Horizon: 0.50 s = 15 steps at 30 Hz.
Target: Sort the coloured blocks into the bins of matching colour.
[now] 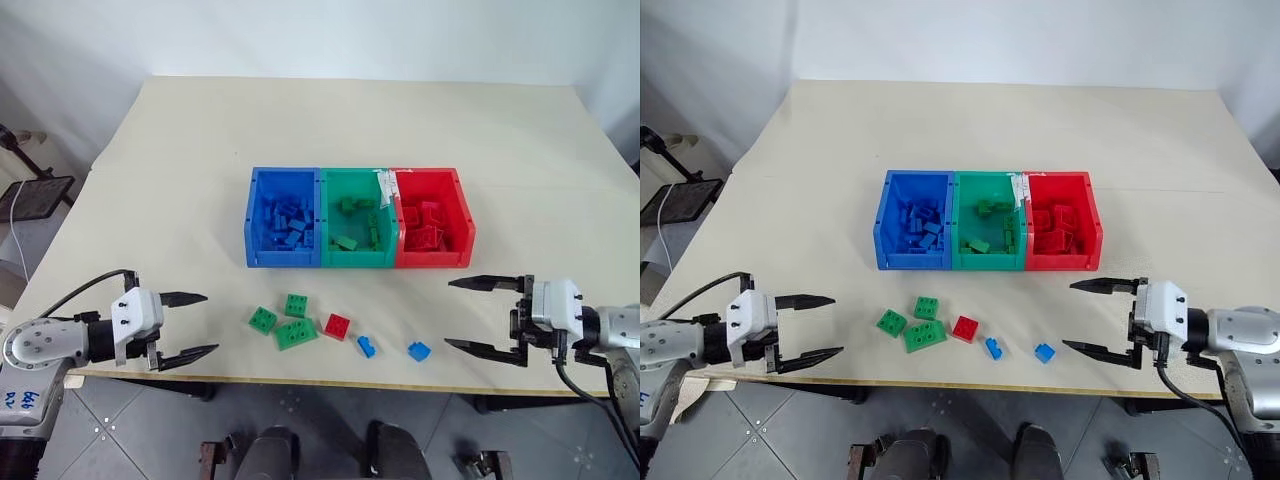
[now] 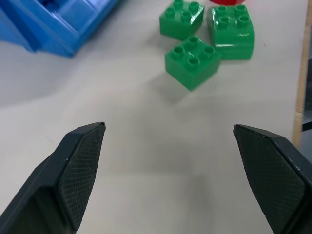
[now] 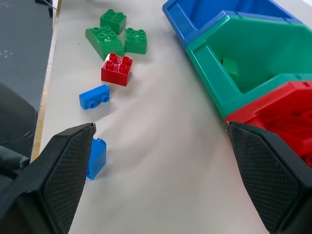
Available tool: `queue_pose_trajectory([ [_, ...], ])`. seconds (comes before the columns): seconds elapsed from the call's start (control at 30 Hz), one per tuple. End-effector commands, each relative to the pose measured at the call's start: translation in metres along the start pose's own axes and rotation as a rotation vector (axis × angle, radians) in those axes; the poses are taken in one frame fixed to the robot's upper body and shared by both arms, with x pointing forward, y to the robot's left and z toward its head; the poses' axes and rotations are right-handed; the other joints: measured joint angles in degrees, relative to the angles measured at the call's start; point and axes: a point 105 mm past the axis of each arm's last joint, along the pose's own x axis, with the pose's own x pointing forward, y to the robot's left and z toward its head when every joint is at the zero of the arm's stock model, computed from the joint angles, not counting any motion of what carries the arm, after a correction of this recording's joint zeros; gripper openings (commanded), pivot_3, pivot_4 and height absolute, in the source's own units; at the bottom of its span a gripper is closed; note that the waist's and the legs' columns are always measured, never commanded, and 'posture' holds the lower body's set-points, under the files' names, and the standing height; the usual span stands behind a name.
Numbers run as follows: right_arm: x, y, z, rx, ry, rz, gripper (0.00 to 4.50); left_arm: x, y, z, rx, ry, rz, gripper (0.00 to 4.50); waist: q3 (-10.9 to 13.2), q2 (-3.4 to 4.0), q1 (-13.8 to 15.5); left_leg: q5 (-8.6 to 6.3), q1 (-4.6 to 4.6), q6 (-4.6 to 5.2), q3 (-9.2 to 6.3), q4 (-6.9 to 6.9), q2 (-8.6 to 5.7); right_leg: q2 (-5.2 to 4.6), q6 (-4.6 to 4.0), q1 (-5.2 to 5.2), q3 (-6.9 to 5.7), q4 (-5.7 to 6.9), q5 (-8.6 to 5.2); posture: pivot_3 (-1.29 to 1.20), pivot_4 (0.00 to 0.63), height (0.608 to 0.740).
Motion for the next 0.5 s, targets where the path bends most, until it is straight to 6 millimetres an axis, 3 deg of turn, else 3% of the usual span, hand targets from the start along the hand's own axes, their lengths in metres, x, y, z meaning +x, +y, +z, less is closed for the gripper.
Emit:
queue_pose_trajectory([
  [0.03,0.002,0.0,0.002,-0.04,-0.013,-0.001,4.5,-0.004,0.003,0.016,0.04,-0.031,0.017,4.48,0.01,-0.01,0.15,0.0,0.0,0.0,0.0,0.01,0.0,0.0,0.0,0.0,0.0,0.0,0.0,0.0,0.15,0.74],
  [0.17,-0.005,-0.003,-0.003,-0.04,0.01,-0.046,4.5,0.004,0.004,0.031,0.02,-0.091,0.012,4.48,0.01,0.0,0.04,0.0,0.0,0.0,0.0,0.02,-0.01,0.0,0.0,0.01,0.0,0.0,0.0,0.0,0.15,0.74],
  [0.23,-0.024,-0.013,-0.008,-0.037,0.057,-0.142,4.5,0.017,-0.004,0.051,-0.011,-0.176,-0.025,4.48,0.01,-0.01,0.28,0.0,0.0,0.0,-0.02,0.02,0.0,0.0,0.0,0.02,-0.01,0.01,0.0,0.0,0.15,0.74],
  [0.3,-0.044,-0.017,-0.013,-0.036,0.107,-0.215,4.5,0.033,-0.026,0.065,0.011,-0.206,-0.136,4.48,0.02,-0.02,0.4,0.0,-0.01,0.01,-0.05,0.06,-0.03,-0.05,0.01,0.05,-0.01,0.01,0.01,0.0,0.15,0.74],
  [0.37,-0.064,-0.011,-0.022,-0.034,0.181,-0.229,4.5,0.048,-0.042,0.076,0.037,-0.24,-0.22,4.48,0.01,0.01,0.37,-0.02,0.0,0.04,0.0,0.06,-0.08,-0.11,0.03,0.06,-0.01,0.0,0.01,0.0,0.15,0.74],
  [0.5,-0.093,-0.005,-0.037,0.002,0.292,-0.216,4.5,0.07,-0.054,0.092,0.078,-0.286,-0.305,4.48,0.01,0.0,0.06,-0.03,0.05,0.03,0.06,0.05,-0.03,-0.03,0.02,0.1,-0.03,-0.01,0.01,0.0,0.15,0.74],
])
